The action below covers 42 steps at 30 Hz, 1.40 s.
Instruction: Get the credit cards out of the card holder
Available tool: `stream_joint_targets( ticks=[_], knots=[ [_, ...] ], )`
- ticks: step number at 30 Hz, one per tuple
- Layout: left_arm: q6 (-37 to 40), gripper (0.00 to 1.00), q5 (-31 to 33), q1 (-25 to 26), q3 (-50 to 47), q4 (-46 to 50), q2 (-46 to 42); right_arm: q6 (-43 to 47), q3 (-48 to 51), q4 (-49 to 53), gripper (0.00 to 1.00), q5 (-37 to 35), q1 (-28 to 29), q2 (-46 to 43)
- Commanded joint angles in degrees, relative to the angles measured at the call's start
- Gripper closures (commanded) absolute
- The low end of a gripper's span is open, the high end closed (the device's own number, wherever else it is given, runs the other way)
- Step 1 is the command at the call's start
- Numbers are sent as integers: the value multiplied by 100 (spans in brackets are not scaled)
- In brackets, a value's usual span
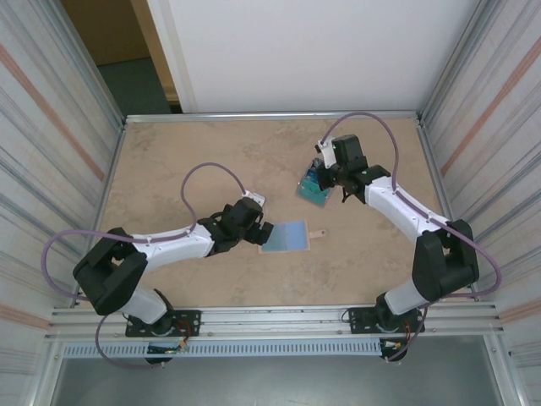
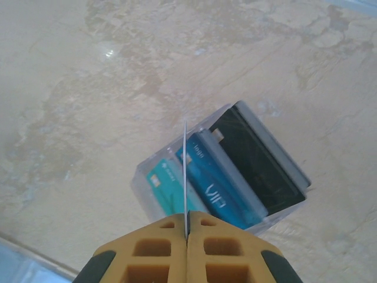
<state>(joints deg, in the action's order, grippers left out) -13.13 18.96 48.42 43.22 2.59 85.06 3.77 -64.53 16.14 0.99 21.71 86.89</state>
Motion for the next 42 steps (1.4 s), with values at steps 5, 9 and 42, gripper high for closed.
stream_joint_targets(
  ticks=[5,9,42],
  knots=[
    [-72,1,-111,-70,-33,-171,2,1157,-582,432,100,519,-155,354],
    [-51,1,-138,-89,-76,-182,-11,1551,-789,721,100,558,-169,539],
    [-32,1,-130,-294,-262,-237,-234,2479,-1834,1642,100,48,-260,2106]
  ],
)
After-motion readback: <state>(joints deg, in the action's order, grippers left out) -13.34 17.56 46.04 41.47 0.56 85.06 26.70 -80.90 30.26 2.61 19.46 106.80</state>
